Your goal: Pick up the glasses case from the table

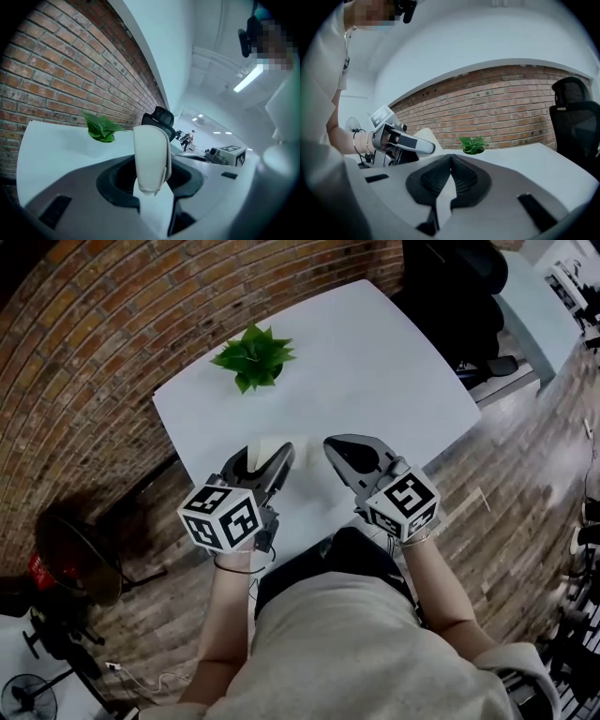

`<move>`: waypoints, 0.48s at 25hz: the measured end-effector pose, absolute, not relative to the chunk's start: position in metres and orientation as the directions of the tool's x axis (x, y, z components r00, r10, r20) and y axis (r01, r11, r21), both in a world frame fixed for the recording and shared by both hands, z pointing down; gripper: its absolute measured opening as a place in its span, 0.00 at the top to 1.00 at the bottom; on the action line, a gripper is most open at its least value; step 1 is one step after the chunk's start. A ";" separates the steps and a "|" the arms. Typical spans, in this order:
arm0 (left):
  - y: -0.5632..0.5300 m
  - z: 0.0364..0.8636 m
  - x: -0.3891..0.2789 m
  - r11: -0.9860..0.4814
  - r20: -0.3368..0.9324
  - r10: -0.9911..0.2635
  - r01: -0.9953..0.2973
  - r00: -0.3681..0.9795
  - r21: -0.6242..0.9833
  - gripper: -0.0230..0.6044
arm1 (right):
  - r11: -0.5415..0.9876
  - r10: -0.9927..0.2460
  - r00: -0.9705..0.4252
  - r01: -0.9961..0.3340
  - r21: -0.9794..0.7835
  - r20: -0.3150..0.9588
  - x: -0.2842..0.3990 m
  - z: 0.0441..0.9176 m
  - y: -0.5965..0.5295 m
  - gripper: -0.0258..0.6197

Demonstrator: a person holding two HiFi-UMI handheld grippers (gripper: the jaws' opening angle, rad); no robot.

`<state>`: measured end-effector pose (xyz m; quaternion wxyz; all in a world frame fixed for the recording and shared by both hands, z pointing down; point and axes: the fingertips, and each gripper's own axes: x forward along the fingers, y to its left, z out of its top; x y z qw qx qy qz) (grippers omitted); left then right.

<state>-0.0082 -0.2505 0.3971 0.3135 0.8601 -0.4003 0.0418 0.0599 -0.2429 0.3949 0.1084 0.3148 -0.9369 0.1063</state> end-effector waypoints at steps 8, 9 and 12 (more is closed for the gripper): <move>-0.253 0.351 -0.007 -0.531 0.203 -0.728 -0.726 0.655 0.438 0.71 | 0.694 -0.690 -0.702 -0.711 -0.115 0.176 0.077 0.350 -0.254 0.96; -0.251 0.348 -0.007 -0.534 0.187 -0.735 -0.725 0.652 0.435 0.71 | 0.684 -0.700 -0.695 -0.719 -0.128 0.161 0.079 0.345 -0.254 0.96; -0.245 0.340 -0.007 -0.545 0.144 -0.748 -0.724 0.648 0.424 0.71 | 0.649 -0.729 -0.671 -0.741 -0.174 0.137 0.083 0.334 -0.254 0.96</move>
